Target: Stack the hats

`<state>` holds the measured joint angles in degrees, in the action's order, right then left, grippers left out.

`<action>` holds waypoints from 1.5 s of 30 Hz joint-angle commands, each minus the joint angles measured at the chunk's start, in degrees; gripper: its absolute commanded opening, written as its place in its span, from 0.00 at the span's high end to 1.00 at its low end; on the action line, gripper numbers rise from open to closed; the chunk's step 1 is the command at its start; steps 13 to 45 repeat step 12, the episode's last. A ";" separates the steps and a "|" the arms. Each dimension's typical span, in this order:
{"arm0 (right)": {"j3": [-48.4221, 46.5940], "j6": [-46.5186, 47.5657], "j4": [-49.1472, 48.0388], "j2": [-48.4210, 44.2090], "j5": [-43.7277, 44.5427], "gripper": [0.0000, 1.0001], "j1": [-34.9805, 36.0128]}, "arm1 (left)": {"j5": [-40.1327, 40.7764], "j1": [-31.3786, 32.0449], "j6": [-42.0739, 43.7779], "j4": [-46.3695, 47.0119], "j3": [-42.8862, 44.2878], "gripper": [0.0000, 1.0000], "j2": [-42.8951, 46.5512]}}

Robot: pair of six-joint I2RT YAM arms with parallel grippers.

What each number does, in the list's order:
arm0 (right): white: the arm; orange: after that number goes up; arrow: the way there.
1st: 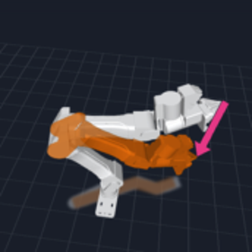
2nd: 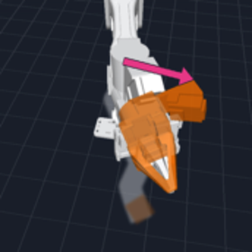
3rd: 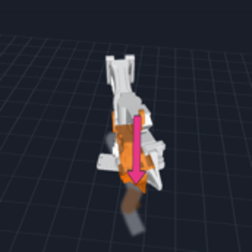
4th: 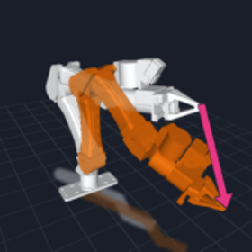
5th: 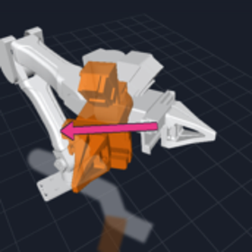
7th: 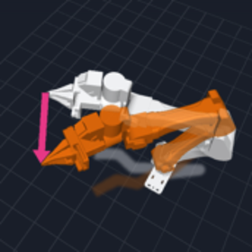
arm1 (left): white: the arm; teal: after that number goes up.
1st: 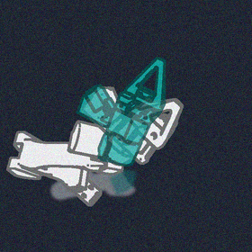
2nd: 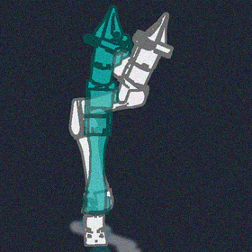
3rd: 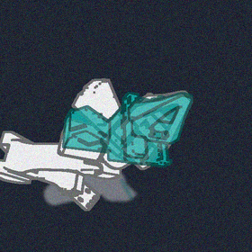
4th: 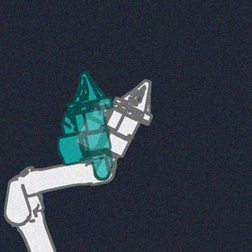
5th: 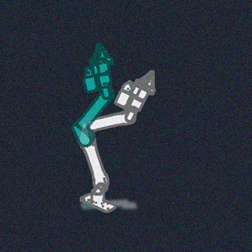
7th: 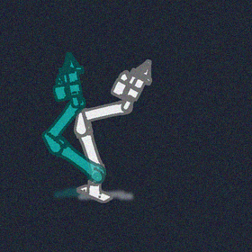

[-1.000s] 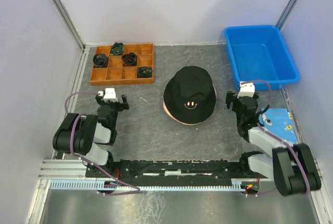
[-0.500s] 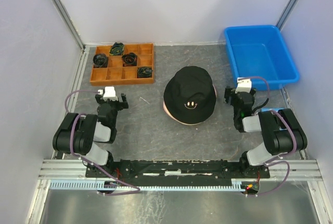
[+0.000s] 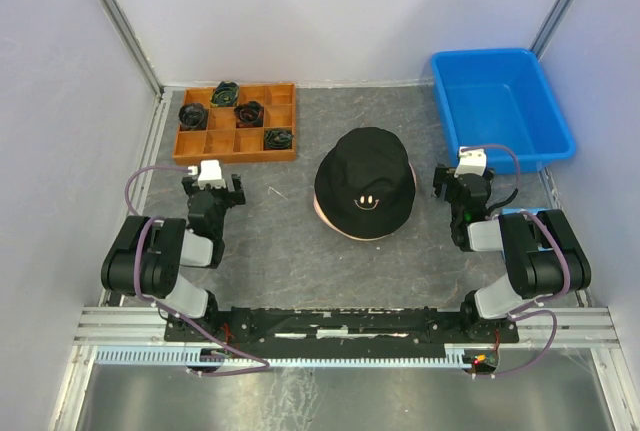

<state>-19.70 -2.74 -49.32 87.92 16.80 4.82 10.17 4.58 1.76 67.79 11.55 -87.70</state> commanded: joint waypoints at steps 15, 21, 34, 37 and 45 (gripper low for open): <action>-0.68 -0.36 -1.66 -1.13 -0.27 0.01 0.00 | 0.81 -0.27 -1.23 1.30 1.10 0.01 0.73; -0.68 -0.36 -1.66 -1.13 -0.27 0.01 0.00 | 0.81 -0.27 -1.23 1.30 1.10 0.01 0.73; -0.68 -0.36 -1.66 -1.13 -0.27 0.01 0.00 | 0.81 -0.27 -1.23 1.30 1.10 0.01 0.73; -0.68 -0.36 -1.66 -1.13 -0.27 0.01 0.00 | 0.81 -0.27 -1.23 1.30 1.10 0.01 0.73; -0.68 -0.36 -1.66 -1.13 -0.27 0.01 0.00 | 0.81 -0.27 -1.23 1.30 1.10 0.01 0.73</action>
